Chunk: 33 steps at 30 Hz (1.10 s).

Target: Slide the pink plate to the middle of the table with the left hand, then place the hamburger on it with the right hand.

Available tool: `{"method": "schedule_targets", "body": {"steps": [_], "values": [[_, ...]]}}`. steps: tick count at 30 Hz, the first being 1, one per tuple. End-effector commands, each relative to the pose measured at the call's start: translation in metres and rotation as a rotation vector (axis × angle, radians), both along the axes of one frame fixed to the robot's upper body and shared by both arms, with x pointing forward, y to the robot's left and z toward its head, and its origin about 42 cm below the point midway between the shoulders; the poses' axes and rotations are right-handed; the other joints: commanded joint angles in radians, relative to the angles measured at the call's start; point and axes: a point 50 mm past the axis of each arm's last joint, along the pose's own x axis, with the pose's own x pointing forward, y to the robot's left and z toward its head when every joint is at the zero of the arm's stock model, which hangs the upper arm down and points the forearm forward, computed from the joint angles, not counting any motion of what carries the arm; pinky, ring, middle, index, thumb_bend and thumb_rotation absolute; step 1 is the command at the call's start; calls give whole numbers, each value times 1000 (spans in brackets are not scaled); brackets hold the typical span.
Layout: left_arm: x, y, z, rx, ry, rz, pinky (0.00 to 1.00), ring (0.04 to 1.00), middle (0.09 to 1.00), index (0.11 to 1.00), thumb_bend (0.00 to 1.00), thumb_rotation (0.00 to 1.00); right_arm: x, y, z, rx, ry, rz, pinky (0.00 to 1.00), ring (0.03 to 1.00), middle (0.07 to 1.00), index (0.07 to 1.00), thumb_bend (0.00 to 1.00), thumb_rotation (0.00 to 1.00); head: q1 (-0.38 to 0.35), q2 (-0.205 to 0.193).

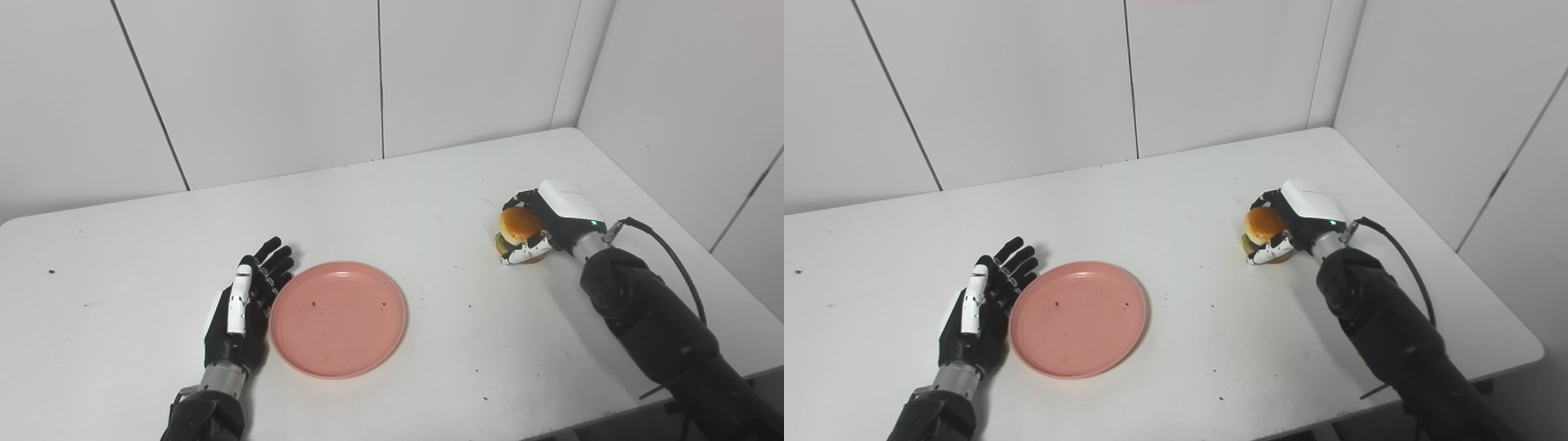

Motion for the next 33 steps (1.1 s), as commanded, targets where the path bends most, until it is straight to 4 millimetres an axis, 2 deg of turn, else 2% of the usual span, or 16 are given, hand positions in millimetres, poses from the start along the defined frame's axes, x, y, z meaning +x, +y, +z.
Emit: {"method": "schedule_targets", "body": {"steps": [1,4,9,15,17,18,20,23,27,33], "values": [[-6,1,-9,15,56,8,907,882,851,817,316,1000,3,-2,27,-5,-112,28,234,335,478,596,539,0,1,0],[-5,1,-9,19,52,7,899,879,850,817,313,1000,0,6,33,-2,-132,52,234,335,478,590,540,0,2,12],[-4,1,-7,16,47,12,899,873,835,797,306,1000,-4,25,48,20,-133,95,250,345,478,591,540,0,7,8],[-4,0,-7,13,47,7,894,869,836,804,305,1000,-5,49,62,30,-141,160,216,300,473,596,542,0,16,13],[-5,0,-7,12,49,9,890,868,836,803,305,1000,-5,56,66,33,-144,187,217,305,474,598,542,0,24,14],[-5,-1,-7,11,52,9,889,867,835,805,310,1000,-5,60,69,39,-144,204,243,338,478,603,541,0,27,14],[-6,-3,-7,10,54,9,907,873,838,807,315,1000,-6,67,72,53,-149,236,284,385,483,604,540,0,44,16],[-7,-6,-8,2,45,10,888,867,834,803,306,1000,-7,77,76,71,-163,285,291,387,483,606,539,0,105,14],[-11,-15,-9,-13,43,18,849,858,829,798,299,1000,-10,94,82,79,-171,354,233,316,476,601,542,0,172,15],[-12,-27,-13,11,28,30,832,849,827,793,306,1000,-14,126,85,91,-161,471,236,307,474,590,544,0,252,18]]}}
